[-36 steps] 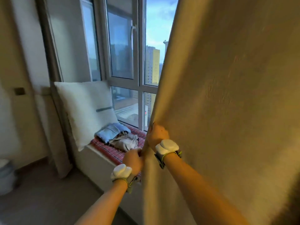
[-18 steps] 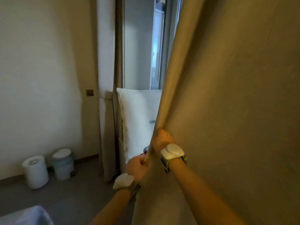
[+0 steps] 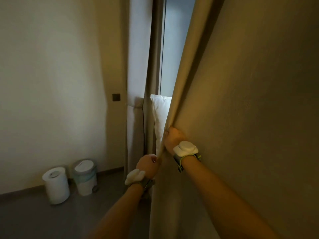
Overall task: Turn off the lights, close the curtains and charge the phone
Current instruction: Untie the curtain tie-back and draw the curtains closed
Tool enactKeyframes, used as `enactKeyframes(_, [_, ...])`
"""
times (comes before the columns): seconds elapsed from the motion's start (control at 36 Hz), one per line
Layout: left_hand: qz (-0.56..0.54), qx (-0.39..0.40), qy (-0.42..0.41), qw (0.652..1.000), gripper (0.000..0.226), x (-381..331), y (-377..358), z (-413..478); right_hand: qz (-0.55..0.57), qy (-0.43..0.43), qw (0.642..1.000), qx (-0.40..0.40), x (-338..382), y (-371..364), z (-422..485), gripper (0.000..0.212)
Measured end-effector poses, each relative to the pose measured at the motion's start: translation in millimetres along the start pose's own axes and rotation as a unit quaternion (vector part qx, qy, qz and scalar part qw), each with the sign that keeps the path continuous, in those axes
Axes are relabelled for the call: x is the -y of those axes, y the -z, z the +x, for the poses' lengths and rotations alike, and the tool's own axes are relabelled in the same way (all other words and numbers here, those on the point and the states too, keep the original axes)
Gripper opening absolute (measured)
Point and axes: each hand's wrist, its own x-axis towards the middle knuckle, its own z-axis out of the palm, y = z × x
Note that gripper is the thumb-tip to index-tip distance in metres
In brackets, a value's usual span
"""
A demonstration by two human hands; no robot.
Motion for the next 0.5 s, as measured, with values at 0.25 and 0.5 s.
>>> enactKeyframes(0.25, [0.004,-0.014,-0.048,0.999,0.026,4.2,86.8,119.9,0.017,-0.015,0.998,-0.053,58.1,-52.4,134.8,0.033])
enactKeyframes(0.5, [-0.020,-0.023,-0.123,0.992,0.029,0.8,110.4,209.8,0.036,-0.051,0.991,-0.115,70.2,-67.5,226.2,0.032])
